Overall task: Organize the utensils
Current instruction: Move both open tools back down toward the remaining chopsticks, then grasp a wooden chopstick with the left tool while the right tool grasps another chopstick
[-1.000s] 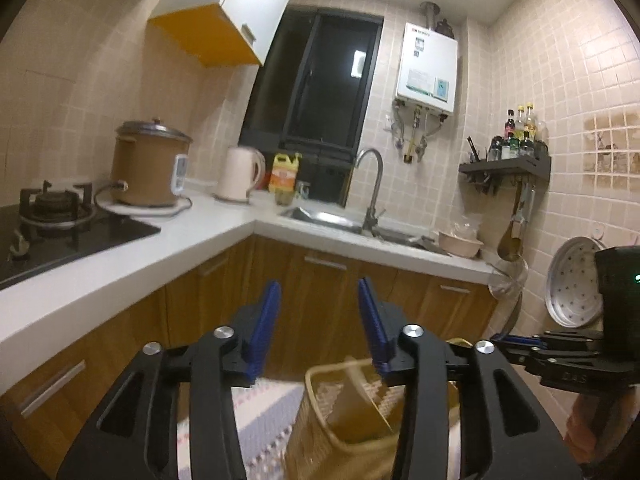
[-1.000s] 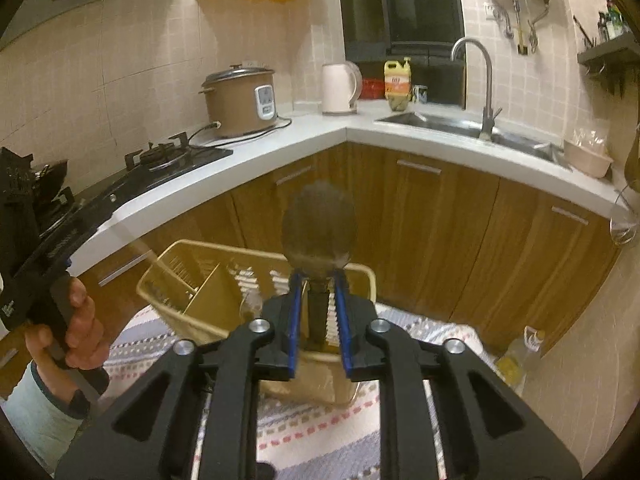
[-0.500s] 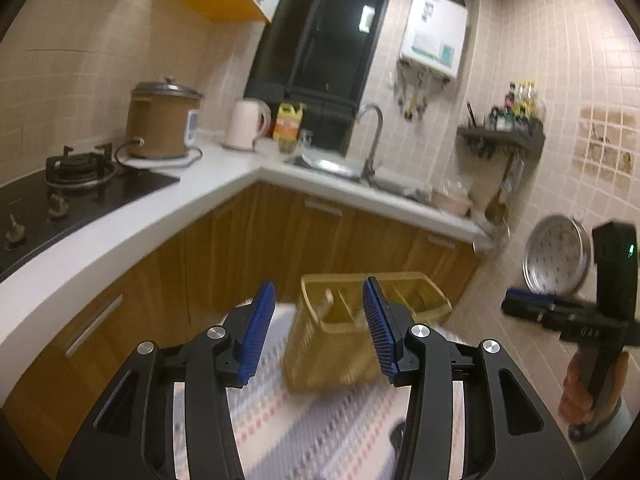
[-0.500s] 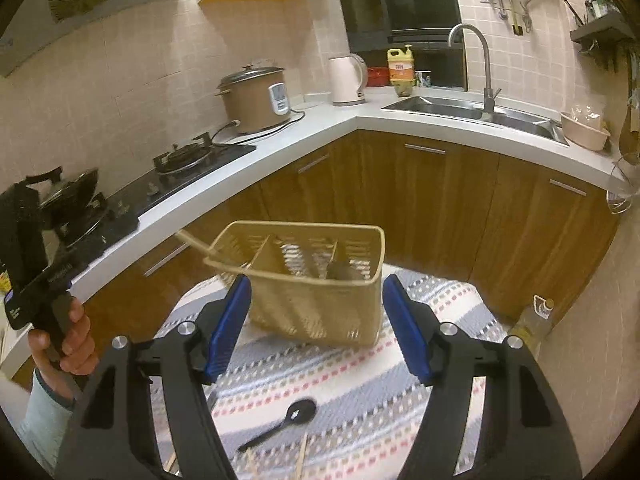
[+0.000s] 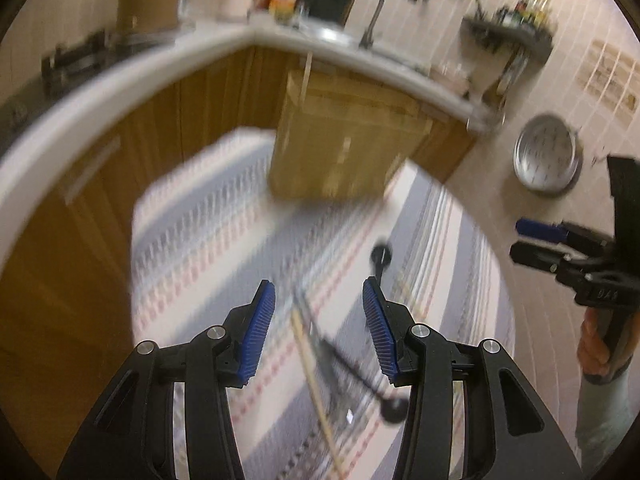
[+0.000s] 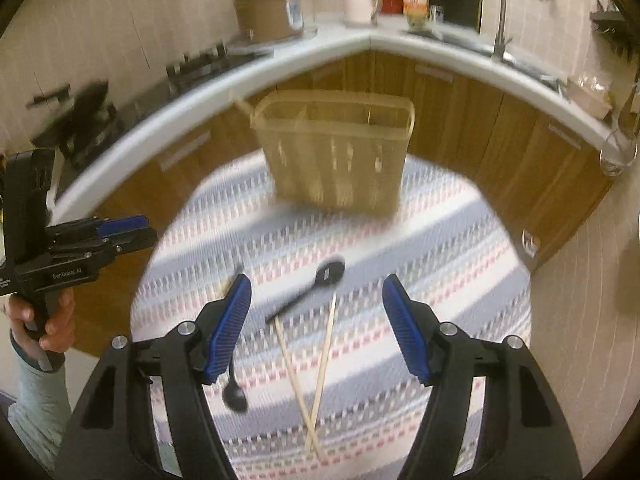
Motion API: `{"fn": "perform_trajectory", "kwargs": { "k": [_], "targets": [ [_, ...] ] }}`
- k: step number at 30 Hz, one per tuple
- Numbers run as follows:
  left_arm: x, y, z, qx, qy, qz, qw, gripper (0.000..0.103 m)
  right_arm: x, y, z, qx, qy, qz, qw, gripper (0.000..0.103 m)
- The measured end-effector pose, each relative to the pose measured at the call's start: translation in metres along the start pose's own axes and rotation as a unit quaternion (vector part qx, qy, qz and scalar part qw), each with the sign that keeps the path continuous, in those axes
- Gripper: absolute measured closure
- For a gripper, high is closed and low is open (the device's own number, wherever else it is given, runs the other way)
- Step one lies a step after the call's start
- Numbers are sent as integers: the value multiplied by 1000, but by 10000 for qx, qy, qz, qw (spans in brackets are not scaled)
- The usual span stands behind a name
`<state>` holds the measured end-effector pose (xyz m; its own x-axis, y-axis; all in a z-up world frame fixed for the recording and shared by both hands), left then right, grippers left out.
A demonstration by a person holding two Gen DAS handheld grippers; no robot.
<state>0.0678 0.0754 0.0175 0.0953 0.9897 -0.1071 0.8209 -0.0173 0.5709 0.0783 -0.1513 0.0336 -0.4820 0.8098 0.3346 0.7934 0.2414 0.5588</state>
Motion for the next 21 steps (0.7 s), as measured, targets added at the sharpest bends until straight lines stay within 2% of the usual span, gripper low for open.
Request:
{"fn": "perform_trajectory", "kwargs": {
  "k": [3, 4, 7, 10, 14, 16, 21],
  "targets": [
    [1, -33, 30, 621, -209, 13, 9979, 59, -4, -23, 29, 447, 90, 215, 9987, 46],
    [0, -41, 39, 744, -211, 45, 9970, 59, -6, -33, 42, 649, 161, 352, 9971, 47],
    [-1, -59, 60, 1090, -159, 152, 9938, 61, -16, -51, 72, 1148, 278, 680, 9907, 59],
    [-2, -65, 73, 1295, -202, 129, 9913, 61, -26, -61, 90, 1382, 306, 923, 9856, 65],
    [-4, -64, 81, 1313, -26, 205, 9911, 69, -31, -62, 101, 1484, 204, 939, 9843, 66],
    [-4, -65, 84, 1331, 40, 256, 9908, 69, -33, -61, 105, 1508, 154, 936, 9840, 67],
    [-5, -62, 87, 1313, 56, 299, 9909, 69, -31, -64, 120, 1655, 23, 783, 9831, 77]
  ]
}}
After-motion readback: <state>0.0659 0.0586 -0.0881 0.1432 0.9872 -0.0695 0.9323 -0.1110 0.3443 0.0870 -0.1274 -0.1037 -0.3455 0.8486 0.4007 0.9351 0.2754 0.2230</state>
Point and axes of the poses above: each gripper's, at about its wrist camera, not at the fingertips, and z roughly the way its jaws point, x to its left, y to its top, the point moved 5 cm from there along z, roughly the way its jaws point, and after that the axes turned 14 degrees about y, right-handed, at the moved point
